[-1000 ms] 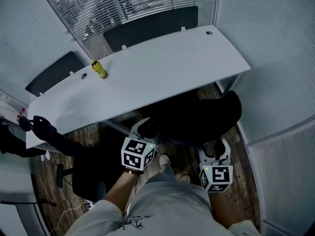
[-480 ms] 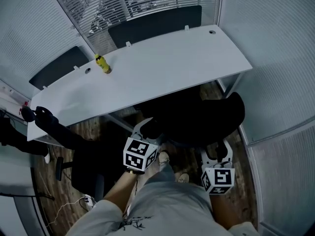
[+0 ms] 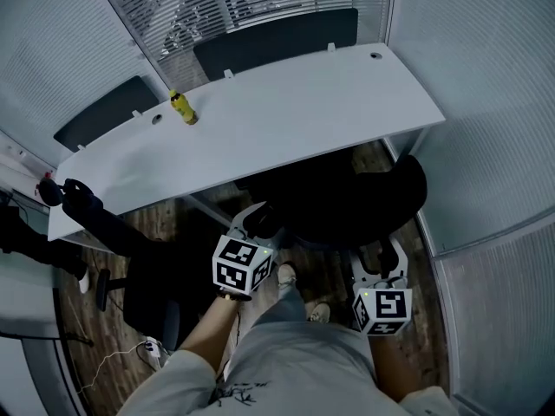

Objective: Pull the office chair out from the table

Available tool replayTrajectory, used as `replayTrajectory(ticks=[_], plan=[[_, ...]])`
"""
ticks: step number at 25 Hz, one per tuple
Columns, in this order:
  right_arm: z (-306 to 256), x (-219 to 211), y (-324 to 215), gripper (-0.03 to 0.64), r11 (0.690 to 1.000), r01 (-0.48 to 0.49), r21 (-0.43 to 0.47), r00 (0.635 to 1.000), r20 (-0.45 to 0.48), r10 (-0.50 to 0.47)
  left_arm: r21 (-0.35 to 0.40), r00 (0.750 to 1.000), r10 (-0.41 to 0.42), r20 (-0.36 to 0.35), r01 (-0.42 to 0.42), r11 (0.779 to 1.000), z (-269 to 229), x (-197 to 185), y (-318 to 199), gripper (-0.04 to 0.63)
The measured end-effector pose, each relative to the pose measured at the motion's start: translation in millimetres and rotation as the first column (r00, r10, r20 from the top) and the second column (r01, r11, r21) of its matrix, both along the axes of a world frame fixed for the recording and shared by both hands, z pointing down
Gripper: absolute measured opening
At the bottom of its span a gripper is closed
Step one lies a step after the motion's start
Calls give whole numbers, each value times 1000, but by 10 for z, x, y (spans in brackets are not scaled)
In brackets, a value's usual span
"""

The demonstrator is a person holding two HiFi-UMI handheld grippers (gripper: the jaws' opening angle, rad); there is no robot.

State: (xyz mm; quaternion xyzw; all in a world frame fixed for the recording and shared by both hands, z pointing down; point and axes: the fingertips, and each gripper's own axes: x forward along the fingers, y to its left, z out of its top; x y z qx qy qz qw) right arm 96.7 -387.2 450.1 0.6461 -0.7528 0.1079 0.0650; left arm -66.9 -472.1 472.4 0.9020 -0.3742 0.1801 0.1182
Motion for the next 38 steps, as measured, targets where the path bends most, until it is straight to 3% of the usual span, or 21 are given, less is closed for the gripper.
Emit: replayTrajectory(ticks=[8, 15, 30, 38], plan=[[43, 113, -142, 266, 999, 38, -16, 999, -25, -38, 7, 999, 32, -9, -32, 999, 15, 115, -11, 239], [130, 186, -355, 288, 988, 136, -67, 989, -45, -139, -7, 998, 65, -7, -65, 998, 26, 215, -21, 235], [154, 163, -88, 287, 995, 87, -57, 995, -46, -90, -16, 993, 116, 22, -115, 993, 6, 215, 175, 230], [155, 230, 155, 288, 992, 109, -65, 992, -54, -113, -12, 995, 99, 9, -99, 995, 39, 282, 433, 229]])
